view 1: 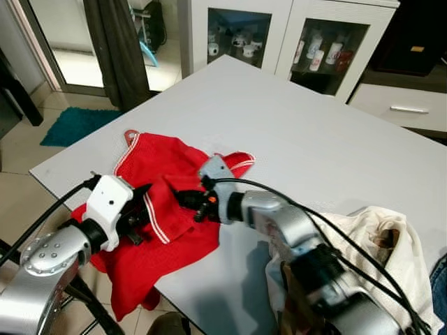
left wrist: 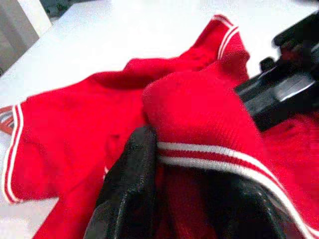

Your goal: Hang hanger

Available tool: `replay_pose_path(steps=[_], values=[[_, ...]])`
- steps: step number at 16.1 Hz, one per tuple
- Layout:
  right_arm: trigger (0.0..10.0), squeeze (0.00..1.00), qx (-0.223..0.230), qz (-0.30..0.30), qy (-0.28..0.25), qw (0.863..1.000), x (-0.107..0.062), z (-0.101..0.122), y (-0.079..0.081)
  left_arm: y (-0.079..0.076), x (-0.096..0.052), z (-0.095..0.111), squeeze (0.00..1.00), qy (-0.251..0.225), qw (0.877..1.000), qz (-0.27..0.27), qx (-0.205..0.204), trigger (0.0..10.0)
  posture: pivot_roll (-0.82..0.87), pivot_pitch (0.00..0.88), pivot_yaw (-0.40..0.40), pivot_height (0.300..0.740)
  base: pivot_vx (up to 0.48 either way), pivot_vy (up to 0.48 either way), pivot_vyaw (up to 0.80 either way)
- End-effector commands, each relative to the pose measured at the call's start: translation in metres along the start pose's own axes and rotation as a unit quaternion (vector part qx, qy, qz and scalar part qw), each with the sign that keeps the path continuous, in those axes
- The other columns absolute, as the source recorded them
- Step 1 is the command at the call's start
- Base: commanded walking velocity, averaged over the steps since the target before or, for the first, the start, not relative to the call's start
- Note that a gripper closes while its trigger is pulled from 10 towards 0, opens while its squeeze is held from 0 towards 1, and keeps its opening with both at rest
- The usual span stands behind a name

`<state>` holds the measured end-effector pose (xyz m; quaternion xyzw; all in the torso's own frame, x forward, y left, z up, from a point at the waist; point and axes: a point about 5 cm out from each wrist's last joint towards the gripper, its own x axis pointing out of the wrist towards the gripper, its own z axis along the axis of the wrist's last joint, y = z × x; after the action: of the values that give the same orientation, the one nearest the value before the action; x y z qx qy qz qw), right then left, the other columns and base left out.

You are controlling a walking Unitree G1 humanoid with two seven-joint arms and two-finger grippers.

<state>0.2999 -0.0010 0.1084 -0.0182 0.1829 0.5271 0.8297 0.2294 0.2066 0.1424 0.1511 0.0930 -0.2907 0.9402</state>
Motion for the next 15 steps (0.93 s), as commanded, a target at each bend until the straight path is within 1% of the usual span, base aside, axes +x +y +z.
replay_pose_path(steps=[1, 3, 4, 6, 8, 11, 12, 15], values=[[10.0, 0.00, -0.001, -0.038, 0.042, 0.998, -0.004, -0.017, -0.011, 0.000, 0.000, 0.001, 0.00, 0.000, 1.000, 0.004, 0.007, 10.0, 0.16, 0.051, -0.035, 0.740, 0.000, 0.000, 0.00], [10.0, 0.00, -0.008, -0.081, 0.069, 0.994, -0.009, -0.029, -0.024, 0.002, -0.003, 0.002, 0.00, 0.003, 1.000, 0.008, 0.014, 10.0, 0.17, 0.049, -0.042, 0.740, 0.000, 0.000, 0.00], [10.0, 0.00, -0.017, -0.120, 0.092, 0.988, -0.015, -0.039, -0.035, 0.004, -0.007, 0.004, 0.00, 0.009, 1.000, 0.011, 0.025, 10.0, 0.17, 0.048, -0.044, 0.740, 0.000, 0.000, 0.00], [10.0, 0.00, -0.026, -0.148, 0.107, 0.983, -0.017, -0.045, -0.043, 0.007, -0.009, 0.007, 0.00, 0.014, 0.999, 0.015, 0.034, 10.0, 0.17, 0.048, -0.044, 0.740, 0.000, 0.000, 0.00], [10.0, 0.00, -0.030, -0.165, 0.114, 0.979, -0.018, -0.048, -0.047, 0.009, -0.011, 0.008, 0.00, 0.022, 0.999, 0.010, 0.047, 10.0, 0.16, 0.044, -0.046, 0.740, 0.000, 0.000, 0.00], [10.0, 0.00, -0.037, -0.205, 0.119, 0.971, -0.023, -0.051, -0.058, 0.011, -0.019, 0.007, 0.00, 0.043, 0.997, 0.002, 0.057, 10.0, 0.16, 0.042, -0.048, 0.740, 0.000, 0.000, 0.00], [10.0, 0.00, -0.040, -0.228, 0.114, 0.966, -0.026, -0.049, -0.064, 0.013, -0.026, 0.005, 0.00, 0.060, 0.997, -0.002, 0.057, 10.0, 0.17, 0.039, -0.049, 0.740, 0.000, 0.000, 0.00], [10.0, 0.00, -0.041, -0.268, 0.098, 0.958, -0.030, -0.042, -0.074, 0.011, -0.039, -0.005, 0.00, 0.113, 0.992, -0.021, 0.050, 10.0, 0.17, 0.037, -0.047, 0.740, 0.000, 0.000, 0.00]])
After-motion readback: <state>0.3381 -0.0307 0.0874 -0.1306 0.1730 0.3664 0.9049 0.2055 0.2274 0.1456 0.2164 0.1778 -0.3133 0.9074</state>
